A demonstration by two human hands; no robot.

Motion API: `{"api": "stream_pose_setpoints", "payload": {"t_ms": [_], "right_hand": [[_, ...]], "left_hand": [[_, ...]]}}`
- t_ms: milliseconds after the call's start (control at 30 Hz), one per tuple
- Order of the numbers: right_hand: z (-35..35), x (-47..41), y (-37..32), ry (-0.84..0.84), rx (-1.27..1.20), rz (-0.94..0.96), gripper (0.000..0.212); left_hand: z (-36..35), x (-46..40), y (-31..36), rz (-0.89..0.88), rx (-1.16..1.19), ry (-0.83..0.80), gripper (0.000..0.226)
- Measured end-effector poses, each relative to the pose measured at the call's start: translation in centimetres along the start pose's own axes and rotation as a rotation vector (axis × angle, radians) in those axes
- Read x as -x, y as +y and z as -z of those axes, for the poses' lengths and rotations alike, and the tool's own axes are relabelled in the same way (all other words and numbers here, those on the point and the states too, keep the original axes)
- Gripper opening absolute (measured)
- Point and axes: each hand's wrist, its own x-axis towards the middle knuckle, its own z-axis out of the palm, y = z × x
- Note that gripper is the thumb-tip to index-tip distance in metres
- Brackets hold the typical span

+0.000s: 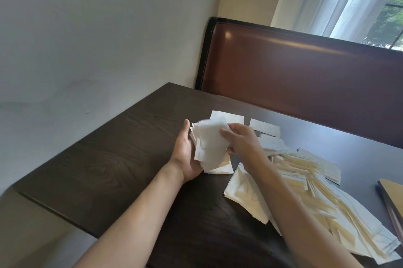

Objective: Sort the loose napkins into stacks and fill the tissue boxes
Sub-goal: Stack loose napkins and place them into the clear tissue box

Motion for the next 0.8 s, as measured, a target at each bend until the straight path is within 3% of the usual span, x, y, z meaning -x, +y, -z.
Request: {"api": "stream_pose_setpoints", "payload": {"t_ms": [67,133,333,467,633,700,800], "right_hand": [[-0.1,-0.3,0.5,0.065,0.212,0.055,0.026],[0.0,-0.3,0.4,0.105,0.236,0.061,0.032],[1.0,0.1,-0.1,0.035,-0.027,-0.152,0.024],[1.8,0.0,-0.3,0.123,-0.026,-0.117,0.025],[2.5,-0.5,0.0,0.257,-0.074,-0.037,0.007],[2.9,-0.7,-0.1,0.312,-0.134,-0.008,0.011],[3.3,-0.8,-0.9,0.278,-0.296,0.015,0.008]], "left_hand": [[0.0,-0.1,-0.1,-0.004,-0.055,-0.031,0.075],[-0.2,0.1,-0.1,-0.014,-0.128,-0.070,0.069],[-0.3,0.7,-0.4,0.013,-0.295,-0.192,0.062],[-0.4,0.7,-0.6,0.039,-0.327,-0.277,0.068],[0.0,-0.1,-0.7,0.002,-0.355,-0.183,0.076],[0.1,-0.5,-0.8,-0.015,-0.319,-0.112,0.078],[0.3,-0.8,-0.5,-0.045,-0.279,-0.010,0.075]]}}
